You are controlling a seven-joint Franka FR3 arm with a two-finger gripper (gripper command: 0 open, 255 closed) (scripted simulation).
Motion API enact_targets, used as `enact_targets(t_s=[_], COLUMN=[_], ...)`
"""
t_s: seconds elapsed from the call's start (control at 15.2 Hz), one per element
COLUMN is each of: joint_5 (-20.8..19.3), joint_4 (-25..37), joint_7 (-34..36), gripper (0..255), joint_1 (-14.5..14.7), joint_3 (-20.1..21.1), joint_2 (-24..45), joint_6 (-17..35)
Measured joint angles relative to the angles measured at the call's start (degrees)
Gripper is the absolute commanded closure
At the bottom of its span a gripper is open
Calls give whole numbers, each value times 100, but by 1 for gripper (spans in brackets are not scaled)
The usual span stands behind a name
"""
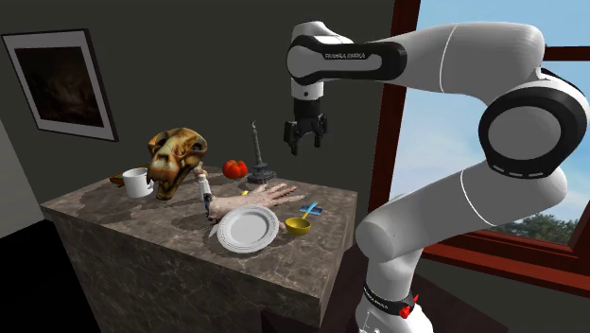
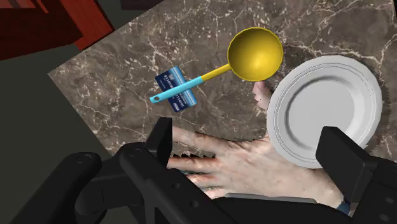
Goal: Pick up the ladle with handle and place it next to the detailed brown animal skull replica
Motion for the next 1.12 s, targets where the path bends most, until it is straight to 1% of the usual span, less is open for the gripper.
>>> enact_targets(t_s=[0.13,0.26,0.59,0.86,1.12], joint_5=[29,165,531,946,1405], joint_4=[-95,-348,-1266,-1978,-2589], joint_7=[97,485,1524,2425,3225], gripper=[0,0,0,0,0], joint_1=[-48,-188,-642,-917,-1154], joint_3=[-9,19,-4,103,182], joint_2=[2,17,92,198,471], joint_6=[91,346,1331,2177,3113])
